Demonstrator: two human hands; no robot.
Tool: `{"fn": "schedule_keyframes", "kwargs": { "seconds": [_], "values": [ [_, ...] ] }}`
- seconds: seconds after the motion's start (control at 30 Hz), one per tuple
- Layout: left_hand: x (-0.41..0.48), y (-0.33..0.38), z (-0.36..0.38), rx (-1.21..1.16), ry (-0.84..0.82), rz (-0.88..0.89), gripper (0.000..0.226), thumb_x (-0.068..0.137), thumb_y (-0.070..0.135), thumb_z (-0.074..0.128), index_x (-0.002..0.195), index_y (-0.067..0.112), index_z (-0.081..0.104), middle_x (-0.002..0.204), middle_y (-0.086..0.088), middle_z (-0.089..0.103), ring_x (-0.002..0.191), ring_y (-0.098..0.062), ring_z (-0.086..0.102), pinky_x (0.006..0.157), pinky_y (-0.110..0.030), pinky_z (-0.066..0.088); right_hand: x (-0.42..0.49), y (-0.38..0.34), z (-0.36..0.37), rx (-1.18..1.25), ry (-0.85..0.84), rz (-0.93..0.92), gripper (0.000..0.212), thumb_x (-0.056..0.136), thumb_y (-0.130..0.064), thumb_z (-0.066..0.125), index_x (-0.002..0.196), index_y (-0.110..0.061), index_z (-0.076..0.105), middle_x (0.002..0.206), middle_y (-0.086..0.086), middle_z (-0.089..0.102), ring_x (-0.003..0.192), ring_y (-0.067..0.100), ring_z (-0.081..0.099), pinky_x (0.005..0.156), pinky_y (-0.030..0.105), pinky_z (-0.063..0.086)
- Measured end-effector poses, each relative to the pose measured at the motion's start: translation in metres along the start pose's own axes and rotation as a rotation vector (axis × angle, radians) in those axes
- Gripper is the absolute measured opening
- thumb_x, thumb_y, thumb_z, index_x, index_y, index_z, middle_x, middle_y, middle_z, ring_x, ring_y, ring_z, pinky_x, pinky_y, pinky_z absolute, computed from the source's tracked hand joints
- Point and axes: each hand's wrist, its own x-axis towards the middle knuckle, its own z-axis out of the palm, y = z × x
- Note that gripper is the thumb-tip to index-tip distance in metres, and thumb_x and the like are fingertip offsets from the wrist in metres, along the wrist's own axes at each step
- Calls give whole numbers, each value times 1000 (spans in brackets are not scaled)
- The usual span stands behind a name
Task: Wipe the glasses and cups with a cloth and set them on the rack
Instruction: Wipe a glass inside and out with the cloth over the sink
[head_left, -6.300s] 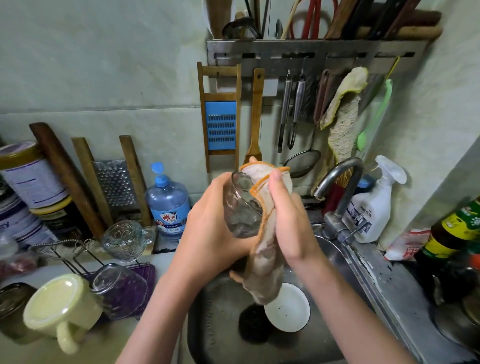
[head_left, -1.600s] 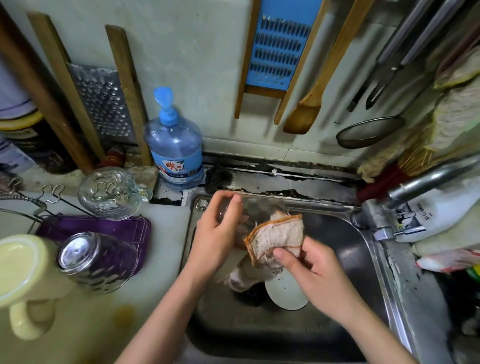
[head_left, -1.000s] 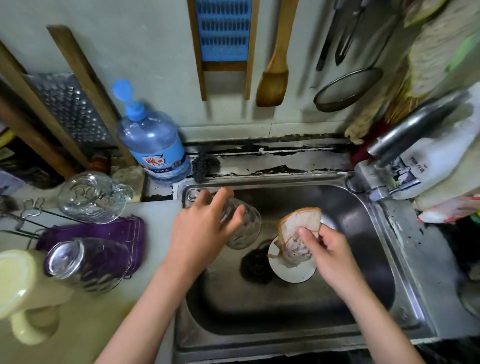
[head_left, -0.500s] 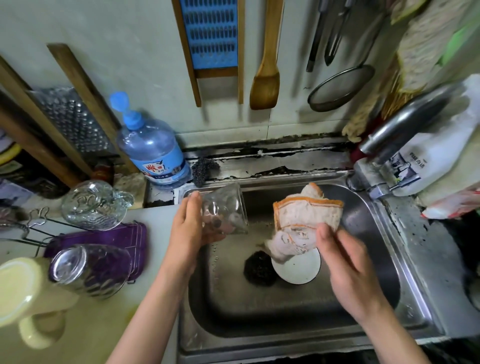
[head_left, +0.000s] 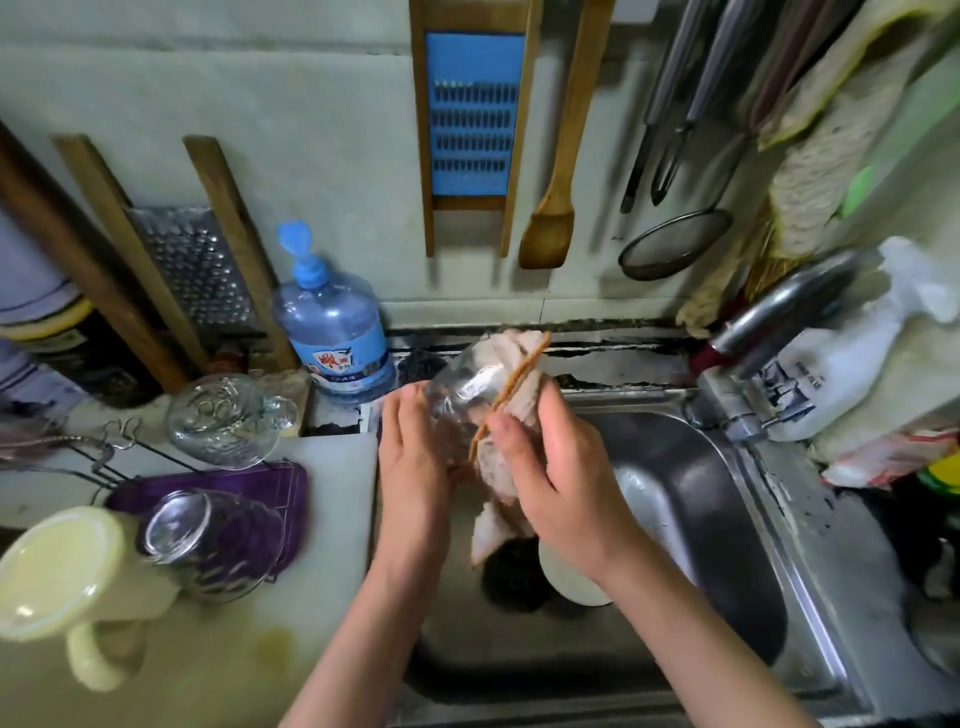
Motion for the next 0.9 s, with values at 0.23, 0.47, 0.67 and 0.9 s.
{"fn": "schedule_keyframes", "kwargs": {
  "seconds": [0.23, 0.47, 0.67, 0.9],
  "values": [
    [-1, 12, -9, -31, -111, -98, 51, 85, 50, 43, 100, 5, 61, 96, -20, 64, 90, -33, 60, 80, -48, 49, 32, -31, -23, 128, -544, 277, 87, 85, -75, 26, 87, 7, 56, 80, 24, 63, 72, 24, 58, 71, 41, 49],
    [-6, 21, -29, 42, -278, -319, 42, 98, 33, 35, 76, 12, 63, 61, -6, 66, 50, -15, 62, 41, -22, 50, 16, -30, -35, -521, -986, -90, 24, 92, -29, 63, 104, -9, 62, 108, 7, 62, 104, 19, 53, 102, 33, 41],
    [-16, 24, -25, -80, -216, -284, 59, 100, 40, 28, 71, 11, 71, 61, -8, 68, 43, -17, 61, 41, -19, 46, 10, -37, -29, -358, -642, -206, 34, 86, -32, 67, 108, -6, 67, 114, 10, 65, 105, 5, 50, 102, 24, 36],
    [-18, 23, -17, 1, 43, 117, 54, 77, 58, 39, 84, 8, 57, 91, -16, 67, 88, -29, 61, 90, -50, 49, 14, -54, -17, 97, -493, 112, 13, 85, -19, 65, 98, -20, 67, 93, -12, 71, 88, -3, 62, 85, 14, 49]
  ]
}}
